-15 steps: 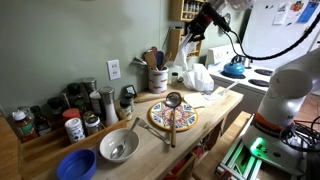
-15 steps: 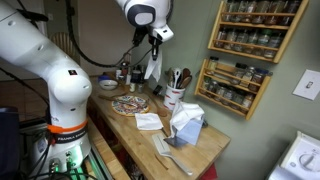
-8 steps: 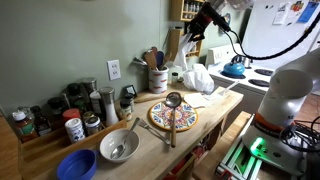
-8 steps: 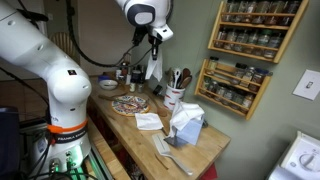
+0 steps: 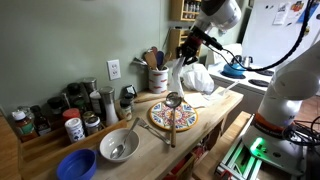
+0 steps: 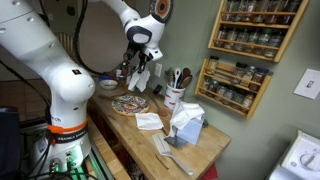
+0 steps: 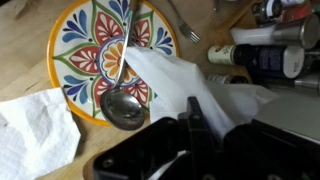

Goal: Remove two pieces of napkins from the box and put them on the orange plate

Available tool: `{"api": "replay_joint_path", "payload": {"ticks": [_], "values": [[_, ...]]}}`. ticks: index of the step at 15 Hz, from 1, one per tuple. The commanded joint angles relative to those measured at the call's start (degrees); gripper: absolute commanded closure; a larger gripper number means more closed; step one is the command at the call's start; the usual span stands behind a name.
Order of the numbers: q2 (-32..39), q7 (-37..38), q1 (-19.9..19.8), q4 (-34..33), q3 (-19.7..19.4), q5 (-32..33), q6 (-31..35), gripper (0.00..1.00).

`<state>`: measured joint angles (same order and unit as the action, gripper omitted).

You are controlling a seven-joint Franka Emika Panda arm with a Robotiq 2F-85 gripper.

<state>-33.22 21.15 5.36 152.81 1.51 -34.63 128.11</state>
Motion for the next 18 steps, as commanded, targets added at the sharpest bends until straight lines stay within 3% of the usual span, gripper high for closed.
{"api": "replay_joint_path", "payload": {"ticks": [1, 9, 10, 11, 15, 18], "values": [[7.05, -2.20, 0.41, 0.80, 1.37, -2.51, 1.14, 1.00], [21.02, -7.76, 0.91, -1.38, 2.53, -2.07, 0.86, 1.00], [21.37, -7.74, 0.69, -1.51, 2.66, -1.61, 1.01, 0.74], [21.08, -7.34, 0.39, -1.59, 2.81, -0.76, 1.14, 0.73], [15.37, -1.43, -0.61, -1.03, 4.13, 5.45, 2.51, 0.44], [11.03, 7.84, -2.19, -0.46, 6.16, 13.44, 1.95, 0.22]]}}
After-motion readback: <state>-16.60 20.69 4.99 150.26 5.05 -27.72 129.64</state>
